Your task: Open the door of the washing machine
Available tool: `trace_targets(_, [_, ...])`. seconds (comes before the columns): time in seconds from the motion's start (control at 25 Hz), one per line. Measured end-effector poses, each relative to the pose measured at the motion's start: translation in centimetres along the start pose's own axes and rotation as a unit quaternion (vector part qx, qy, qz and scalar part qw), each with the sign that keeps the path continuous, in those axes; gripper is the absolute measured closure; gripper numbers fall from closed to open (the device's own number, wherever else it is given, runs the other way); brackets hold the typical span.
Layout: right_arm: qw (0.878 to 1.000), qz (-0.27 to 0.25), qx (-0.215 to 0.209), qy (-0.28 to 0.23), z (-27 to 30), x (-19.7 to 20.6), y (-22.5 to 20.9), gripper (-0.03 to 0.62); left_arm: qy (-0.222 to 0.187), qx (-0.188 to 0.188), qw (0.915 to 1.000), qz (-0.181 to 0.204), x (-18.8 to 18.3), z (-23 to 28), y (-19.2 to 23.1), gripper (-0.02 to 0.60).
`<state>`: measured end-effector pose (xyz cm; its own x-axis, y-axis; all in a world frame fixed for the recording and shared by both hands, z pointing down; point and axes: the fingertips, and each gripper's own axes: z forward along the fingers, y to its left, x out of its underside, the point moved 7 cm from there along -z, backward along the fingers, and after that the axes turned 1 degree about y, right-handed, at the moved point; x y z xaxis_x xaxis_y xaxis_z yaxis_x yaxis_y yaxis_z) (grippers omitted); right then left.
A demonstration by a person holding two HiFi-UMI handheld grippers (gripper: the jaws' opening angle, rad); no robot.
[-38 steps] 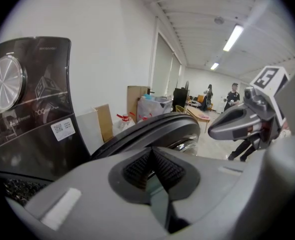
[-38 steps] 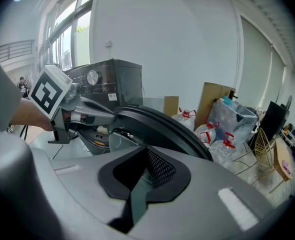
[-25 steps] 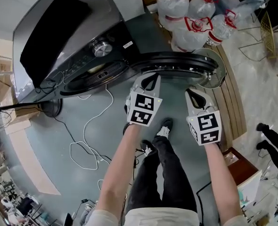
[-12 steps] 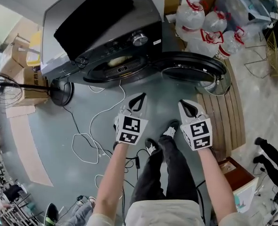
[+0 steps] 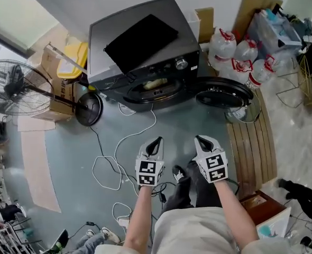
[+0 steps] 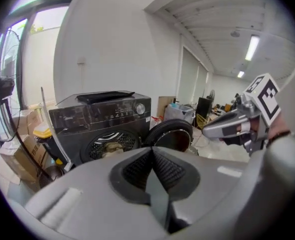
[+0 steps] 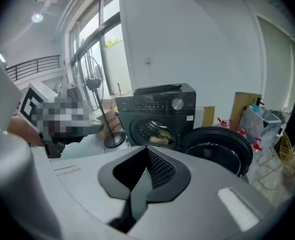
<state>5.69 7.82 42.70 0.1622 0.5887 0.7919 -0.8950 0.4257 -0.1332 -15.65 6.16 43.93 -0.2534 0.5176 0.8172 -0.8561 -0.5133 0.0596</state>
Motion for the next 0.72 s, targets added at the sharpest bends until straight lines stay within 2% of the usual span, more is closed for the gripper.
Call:
trace_targets(0.12, [1.000,0.009,-0.001,-0.005,-1.6,-0.2,2.4,0.594,-0.013,-0.014,0.9990,-0.042,0.5,-3.4,-0.5,0.523])
trace_targets(0.24, [1.000,0.010,-0.002,-0.009,-2.9,-0.3,4.4,0.594,-0.019,-0.020,0.9977,-0.062,0.5,-6.4,-1.1,0.523])
trace_targets(0.48, [0.998,0.037,-0.031,-0.034,-4.2,-0.4,7.1,0.594,-0.033,-0.044,0.9957,-0.074,0.5,-9.9,-0.8,0.525])
trace_targets(0.72, [0.996,0.068,-0.038,-0.044,-4.2,0.0,8.2,0.594,-0.036,-0.045,0.9960,-0.068,0.9,-10.8,-0.8,0.525])
